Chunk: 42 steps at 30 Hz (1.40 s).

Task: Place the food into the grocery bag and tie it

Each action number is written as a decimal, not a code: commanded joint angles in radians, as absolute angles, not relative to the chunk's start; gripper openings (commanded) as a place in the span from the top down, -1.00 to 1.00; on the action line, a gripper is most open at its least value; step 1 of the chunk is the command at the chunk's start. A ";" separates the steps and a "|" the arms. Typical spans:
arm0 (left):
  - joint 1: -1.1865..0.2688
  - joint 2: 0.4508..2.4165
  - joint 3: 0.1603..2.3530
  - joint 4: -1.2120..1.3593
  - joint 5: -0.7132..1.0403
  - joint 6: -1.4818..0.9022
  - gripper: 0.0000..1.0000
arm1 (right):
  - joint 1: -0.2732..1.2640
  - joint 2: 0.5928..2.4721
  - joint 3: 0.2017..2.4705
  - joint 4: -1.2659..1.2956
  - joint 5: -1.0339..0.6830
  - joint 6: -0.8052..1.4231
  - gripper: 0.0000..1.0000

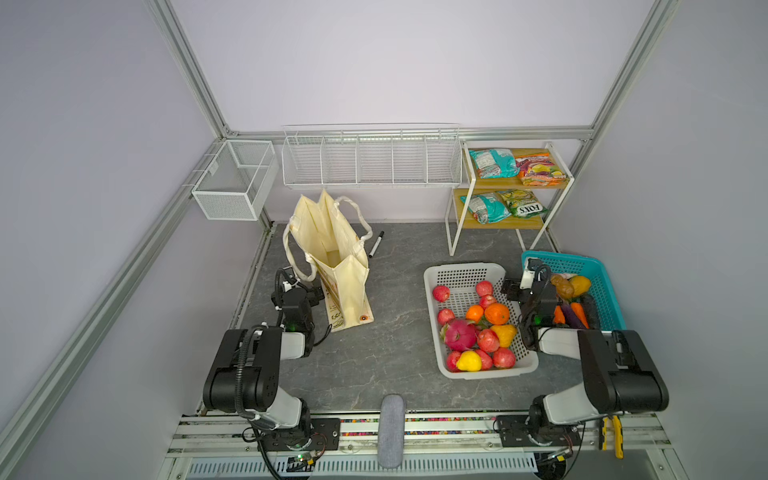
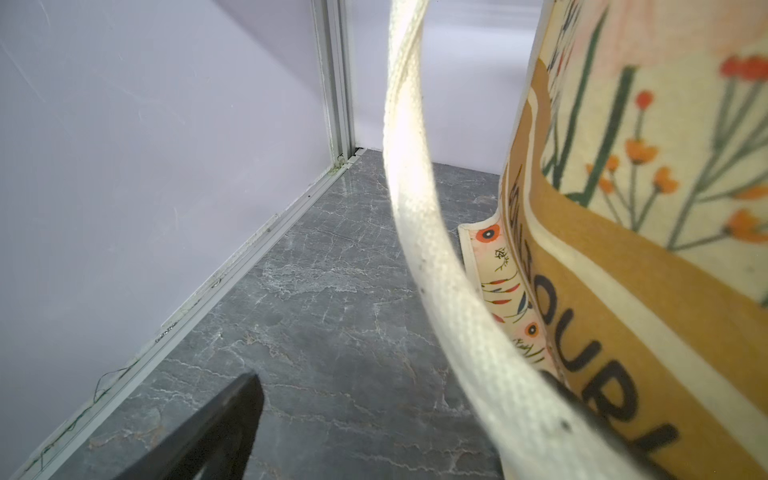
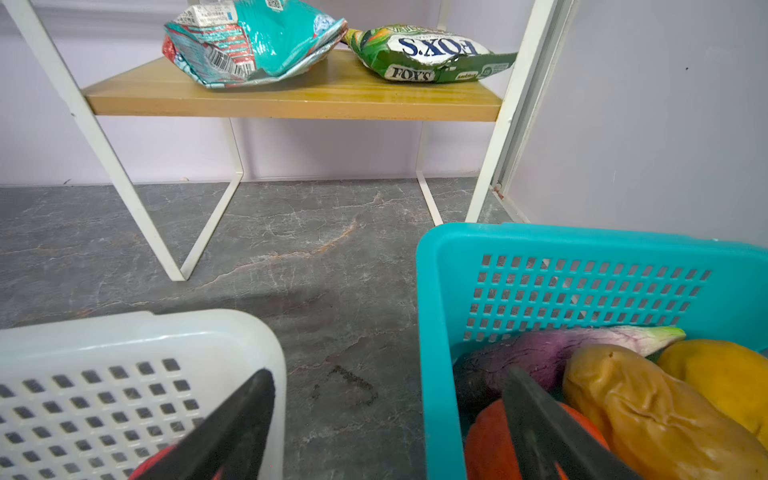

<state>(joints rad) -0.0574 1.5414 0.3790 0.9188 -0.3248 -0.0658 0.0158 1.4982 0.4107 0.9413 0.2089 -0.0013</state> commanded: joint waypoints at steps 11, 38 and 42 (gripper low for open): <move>-0.061 1.551 0.376 0.937 -0.328 -0.051 -0.98 | 0.021 1.527 0.379 0.874 0.214 -0.011 -0.76; -0.060 1.496 0.387 0.876 -0.364 -0.068 -0.98 | 0.013 1.479 0.409 0.787 0.217 -0.003 -0.80; -0.065 1.318 0.449 0.612 -0.394 -0.083 -0.89 | 0.029 1.304 0.573 0.385 0.343 0.089 -0.85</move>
<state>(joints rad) -0.0589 1.4269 0.3847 0.7761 -0.3527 -0.0692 0.0223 1.4048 0.4808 0.6857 0.2459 0.0166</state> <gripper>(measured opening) 0.950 0.921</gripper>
